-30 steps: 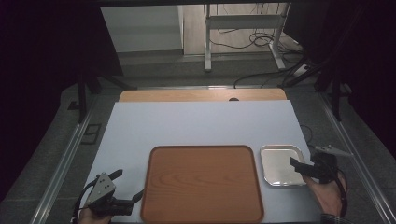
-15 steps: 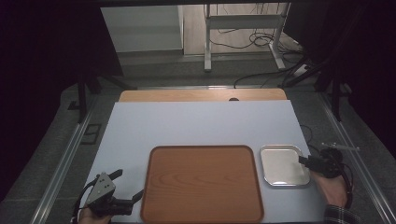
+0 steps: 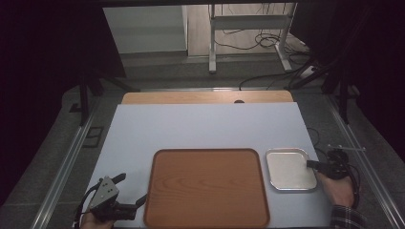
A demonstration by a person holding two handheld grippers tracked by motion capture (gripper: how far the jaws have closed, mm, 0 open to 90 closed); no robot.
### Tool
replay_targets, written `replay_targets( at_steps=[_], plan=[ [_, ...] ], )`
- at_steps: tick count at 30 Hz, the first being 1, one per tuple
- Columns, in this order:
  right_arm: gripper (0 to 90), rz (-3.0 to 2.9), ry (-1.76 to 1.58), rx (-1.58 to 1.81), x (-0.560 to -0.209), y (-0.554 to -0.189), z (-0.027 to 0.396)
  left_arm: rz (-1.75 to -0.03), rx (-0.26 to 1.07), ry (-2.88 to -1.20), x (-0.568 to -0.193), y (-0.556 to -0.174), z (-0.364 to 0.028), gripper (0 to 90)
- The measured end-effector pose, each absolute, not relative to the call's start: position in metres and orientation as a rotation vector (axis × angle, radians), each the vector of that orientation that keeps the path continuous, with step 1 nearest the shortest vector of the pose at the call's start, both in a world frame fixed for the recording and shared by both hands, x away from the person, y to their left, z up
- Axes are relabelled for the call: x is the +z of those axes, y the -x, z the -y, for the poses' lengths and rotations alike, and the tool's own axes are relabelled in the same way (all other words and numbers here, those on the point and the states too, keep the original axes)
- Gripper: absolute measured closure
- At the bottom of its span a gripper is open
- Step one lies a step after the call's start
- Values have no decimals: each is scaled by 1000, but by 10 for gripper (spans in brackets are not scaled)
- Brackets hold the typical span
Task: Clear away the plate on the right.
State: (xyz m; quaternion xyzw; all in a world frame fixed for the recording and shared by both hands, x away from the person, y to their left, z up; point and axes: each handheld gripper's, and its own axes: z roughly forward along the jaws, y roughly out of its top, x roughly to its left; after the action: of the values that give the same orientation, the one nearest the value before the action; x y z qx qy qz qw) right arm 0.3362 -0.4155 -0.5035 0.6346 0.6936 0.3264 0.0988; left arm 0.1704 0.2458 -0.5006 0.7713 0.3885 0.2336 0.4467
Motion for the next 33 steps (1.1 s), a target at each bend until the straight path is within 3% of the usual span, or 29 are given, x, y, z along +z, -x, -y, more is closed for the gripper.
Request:
replay_targets(
  at_steps=[17, 33],
  plan=[
    [882, -1972, -1923, 1114, -487, -325, 415, -969, 579, -1901, -500, -170, -247, 1],
    [882, -1992, -1892, 1236, -473, -319, 384, -967, 583, -1906, -500, -170, -246, 1]
  ],
)
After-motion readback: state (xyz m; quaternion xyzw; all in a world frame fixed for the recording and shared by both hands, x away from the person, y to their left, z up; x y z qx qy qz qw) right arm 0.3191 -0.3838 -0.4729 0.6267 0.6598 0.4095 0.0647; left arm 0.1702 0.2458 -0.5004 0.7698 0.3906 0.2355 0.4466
